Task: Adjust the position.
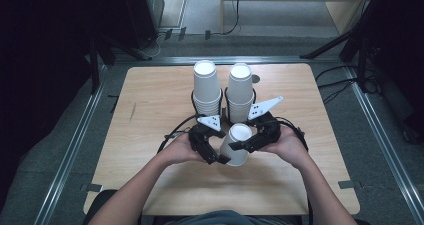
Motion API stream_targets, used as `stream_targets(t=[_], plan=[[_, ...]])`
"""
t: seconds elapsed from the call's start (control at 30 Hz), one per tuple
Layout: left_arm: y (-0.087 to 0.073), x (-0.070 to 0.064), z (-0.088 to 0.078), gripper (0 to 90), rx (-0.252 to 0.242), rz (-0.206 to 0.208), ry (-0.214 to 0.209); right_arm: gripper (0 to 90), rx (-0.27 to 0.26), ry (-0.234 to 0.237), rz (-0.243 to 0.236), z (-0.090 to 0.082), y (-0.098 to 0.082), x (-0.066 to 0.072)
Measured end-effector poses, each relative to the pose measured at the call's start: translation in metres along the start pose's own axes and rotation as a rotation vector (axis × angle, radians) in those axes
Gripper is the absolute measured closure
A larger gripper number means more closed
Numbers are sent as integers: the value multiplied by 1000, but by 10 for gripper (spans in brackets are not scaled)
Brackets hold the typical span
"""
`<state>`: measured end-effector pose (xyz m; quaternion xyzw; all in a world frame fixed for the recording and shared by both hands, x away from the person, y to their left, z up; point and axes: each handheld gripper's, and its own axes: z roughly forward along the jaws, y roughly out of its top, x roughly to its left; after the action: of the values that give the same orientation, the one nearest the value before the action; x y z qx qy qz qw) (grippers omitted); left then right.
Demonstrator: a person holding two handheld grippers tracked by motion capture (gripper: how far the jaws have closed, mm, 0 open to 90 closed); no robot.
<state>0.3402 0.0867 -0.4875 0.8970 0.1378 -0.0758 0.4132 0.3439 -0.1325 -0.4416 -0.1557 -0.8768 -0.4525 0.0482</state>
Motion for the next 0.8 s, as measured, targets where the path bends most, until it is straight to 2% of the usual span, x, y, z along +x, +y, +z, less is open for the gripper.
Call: stream_targets(t=[0.1, 0.43, 0.47, 0.5, 0.53, 0.57, 0.77, 0.8], plan=[[1, 0, 0, 0, -9, 1, -9, 249, -3, 0, -5, -1, 2, 1], [4, -6, 4, 0, -29, 34, -1, 250, -54, 32, -23, 1, 15, 10], [4, -6, 4, 18, -29, 34, -1, 250, -54, 32, -23, 1, 15, 10], [4, -7, 1, 72, -47, 53, 1, 251, -57, 41, -21, 1, 16, 10], [4, -7, 1, 114, -47, 53, 1, 251, -57, 41, -21, 1, 16, 10], [4, -8, 0, 114, -51, 66, 9, 252, -60, 42, -16, 1, 15, 9], [8, -8, -6, 162, -36, 68, 3, 249, -91, 61, 16, -4, 12, 5], [9, -8, -7, 165, -23, 67, 0, 206, -84, 75, 27, -4, 11, 4]])
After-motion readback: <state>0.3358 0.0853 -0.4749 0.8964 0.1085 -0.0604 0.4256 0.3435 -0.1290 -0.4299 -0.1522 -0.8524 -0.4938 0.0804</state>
